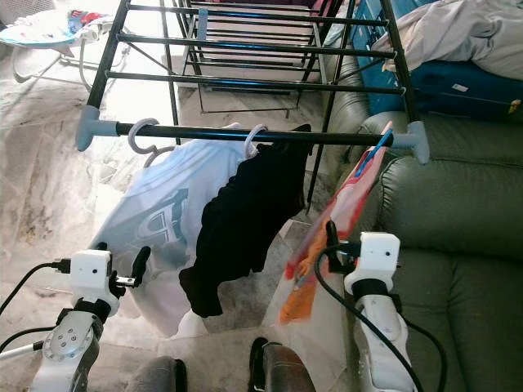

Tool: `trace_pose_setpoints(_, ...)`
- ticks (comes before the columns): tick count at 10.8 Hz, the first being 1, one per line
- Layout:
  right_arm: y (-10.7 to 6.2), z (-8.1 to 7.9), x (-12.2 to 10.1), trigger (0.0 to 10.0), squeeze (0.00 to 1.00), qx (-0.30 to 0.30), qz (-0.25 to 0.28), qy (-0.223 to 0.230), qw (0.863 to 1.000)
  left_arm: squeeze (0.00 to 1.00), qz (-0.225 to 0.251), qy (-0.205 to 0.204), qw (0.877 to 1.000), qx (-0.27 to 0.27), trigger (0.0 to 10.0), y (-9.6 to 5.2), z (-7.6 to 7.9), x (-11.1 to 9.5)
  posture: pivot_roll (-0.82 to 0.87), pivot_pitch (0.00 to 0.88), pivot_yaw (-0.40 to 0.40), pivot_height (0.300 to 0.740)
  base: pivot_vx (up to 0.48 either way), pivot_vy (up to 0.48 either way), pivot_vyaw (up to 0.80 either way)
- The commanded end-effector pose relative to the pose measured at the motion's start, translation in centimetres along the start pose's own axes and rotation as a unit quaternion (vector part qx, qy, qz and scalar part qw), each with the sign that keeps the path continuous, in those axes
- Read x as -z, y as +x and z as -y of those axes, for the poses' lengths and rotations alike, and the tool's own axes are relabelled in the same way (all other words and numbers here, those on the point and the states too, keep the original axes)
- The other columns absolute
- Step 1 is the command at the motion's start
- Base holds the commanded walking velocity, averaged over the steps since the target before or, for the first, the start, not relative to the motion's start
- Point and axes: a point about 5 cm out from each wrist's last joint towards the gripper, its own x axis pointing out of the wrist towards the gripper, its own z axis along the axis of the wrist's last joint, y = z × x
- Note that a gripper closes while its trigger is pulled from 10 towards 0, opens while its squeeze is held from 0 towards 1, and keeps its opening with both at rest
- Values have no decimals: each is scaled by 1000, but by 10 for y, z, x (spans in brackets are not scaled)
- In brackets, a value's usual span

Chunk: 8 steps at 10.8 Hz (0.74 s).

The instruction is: Hang hanger

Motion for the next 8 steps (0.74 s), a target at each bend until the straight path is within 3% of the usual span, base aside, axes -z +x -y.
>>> trace_pose_setpoints(1,-3,4,5,10000,0,8,-12,2,1000,0,-7,2,1000,-1,10000,-2,-1,2,21,143,-45,740,0,0,0)
trace_pose_setpoints(8,0,9,3,10000,0,23,-6,-17,1000,0,-10,4,1000,3,10000,2,2,1,15,140,-45,740,0,0,0)
